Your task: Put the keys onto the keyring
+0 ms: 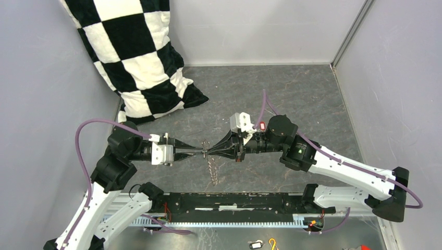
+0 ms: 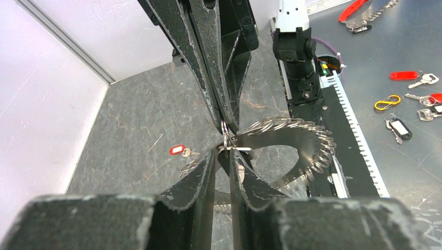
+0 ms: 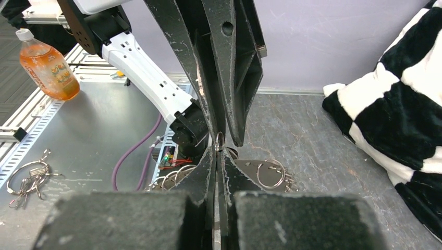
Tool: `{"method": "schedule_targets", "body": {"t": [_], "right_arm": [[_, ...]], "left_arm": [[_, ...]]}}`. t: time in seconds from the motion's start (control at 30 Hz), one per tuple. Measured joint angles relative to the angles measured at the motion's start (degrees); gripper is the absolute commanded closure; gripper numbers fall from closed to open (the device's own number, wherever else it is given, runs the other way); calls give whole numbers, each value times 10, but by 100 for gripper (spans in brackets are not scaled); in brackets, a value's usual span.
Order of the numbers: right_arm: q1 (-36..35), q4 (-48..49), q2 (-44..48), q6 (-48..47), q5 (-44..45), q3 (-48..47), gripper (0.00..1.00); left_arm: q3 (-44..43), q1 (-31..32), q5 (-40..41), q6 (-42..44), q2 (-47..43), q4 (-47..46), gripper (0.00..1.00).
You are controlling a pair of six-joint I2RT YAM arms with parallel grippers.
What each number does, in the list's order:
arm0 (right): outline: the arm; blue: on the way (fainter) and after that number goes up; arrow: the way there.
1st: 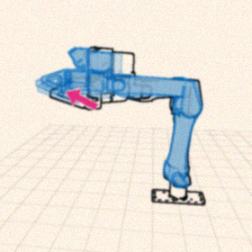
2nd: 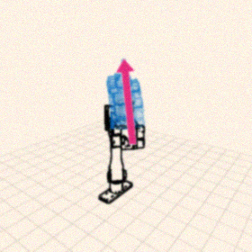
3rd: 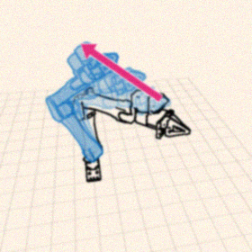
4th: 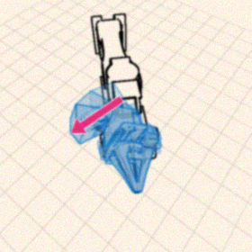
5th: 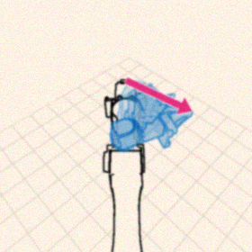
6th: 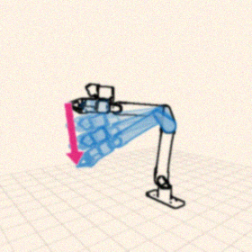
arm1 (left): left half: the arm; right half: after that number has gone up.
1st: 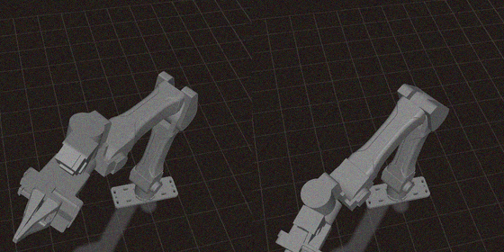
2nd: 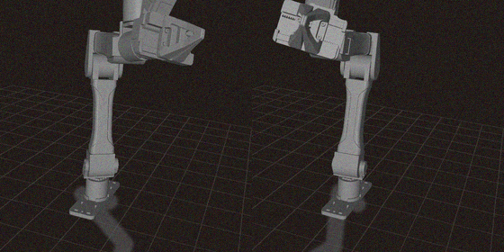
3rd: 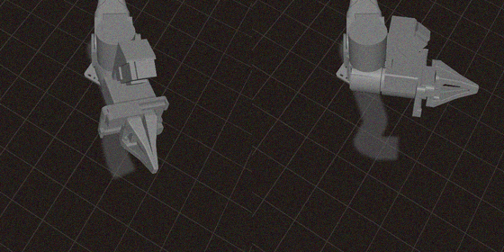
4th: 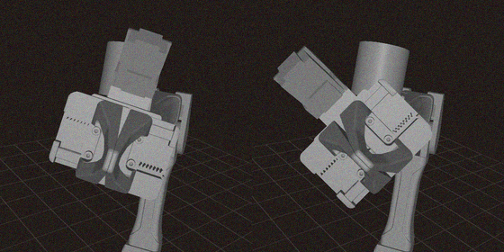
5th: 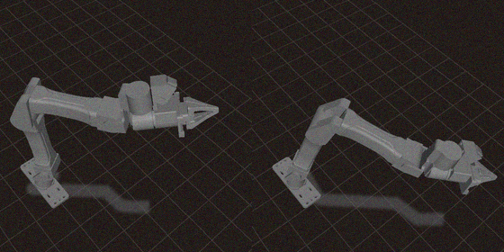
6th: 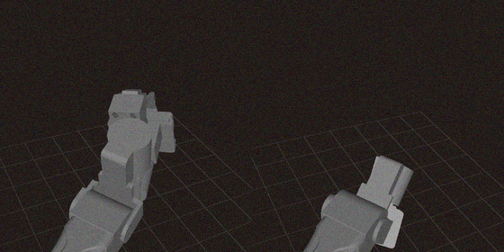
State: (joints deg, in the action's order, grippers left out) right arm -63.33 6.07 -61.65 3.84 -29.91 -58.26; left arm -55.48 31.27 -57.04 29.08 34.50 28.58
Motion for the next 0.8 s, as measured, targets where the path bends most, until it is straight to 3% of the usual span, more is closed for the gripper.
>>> {"method": "schedule_targets", "body": {"t": [0.43, 0.8], "right_arm": [[0, 8, -11, 15, -29, 0, 100], [0, 64, -11, 57, -11, 25, 100]], "left_arm": [[5, 0, 6, 1, -7, 0, 97], [30, 0, 5, 19, -42, -2, 98]]}}
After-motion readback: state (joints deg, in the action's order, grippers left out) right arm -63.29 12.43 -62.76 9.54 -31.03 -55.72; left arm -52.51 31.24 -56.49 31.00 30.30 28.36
